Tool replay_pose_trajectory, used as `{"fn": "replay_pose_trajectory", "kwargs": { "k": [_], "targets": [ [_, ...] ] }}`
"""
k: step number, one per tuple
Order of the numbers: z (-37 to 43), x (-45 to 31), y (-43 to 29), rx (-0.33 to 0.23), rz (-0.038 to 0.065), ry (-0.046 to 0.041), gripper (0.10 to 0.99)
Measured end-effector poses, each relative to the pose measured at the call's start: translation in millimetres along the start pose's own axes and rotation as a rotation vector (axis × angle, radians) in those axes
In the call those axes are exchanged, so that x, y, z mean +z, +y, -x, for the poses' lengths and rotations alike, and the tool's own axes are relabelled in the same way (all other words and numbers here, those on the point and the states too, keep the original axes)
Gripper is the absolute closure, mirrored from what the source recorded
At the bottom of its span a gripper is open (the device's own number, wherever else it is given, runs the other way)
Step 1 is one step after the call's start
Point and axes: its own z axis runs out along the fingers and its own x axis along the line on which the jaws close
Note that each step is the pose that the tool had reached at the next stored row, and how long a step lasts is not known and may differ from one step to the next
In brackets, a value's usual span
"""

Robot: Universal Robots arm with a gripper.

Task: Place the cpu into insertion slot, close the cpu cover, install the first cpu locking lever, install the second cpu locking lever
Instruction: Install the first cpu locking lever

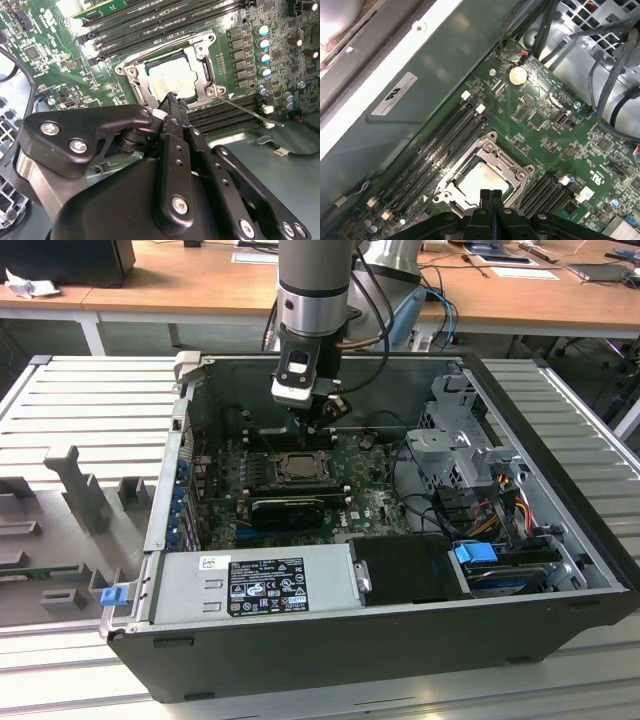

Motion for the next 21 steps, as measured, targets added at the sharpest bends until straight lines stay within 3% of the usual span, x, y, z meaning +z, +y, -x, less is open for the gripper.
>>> {"fn": "replay_pose_trajectory", "kwargs": {
  "k": [11,21],
  "targets": [
    [0.0,0.0,0.0,-0.141,0.001,0.0024,0.98],
    [0.0,0.3,0.0,-0.367,0.003,0.0063,0.98]
  ]
}}
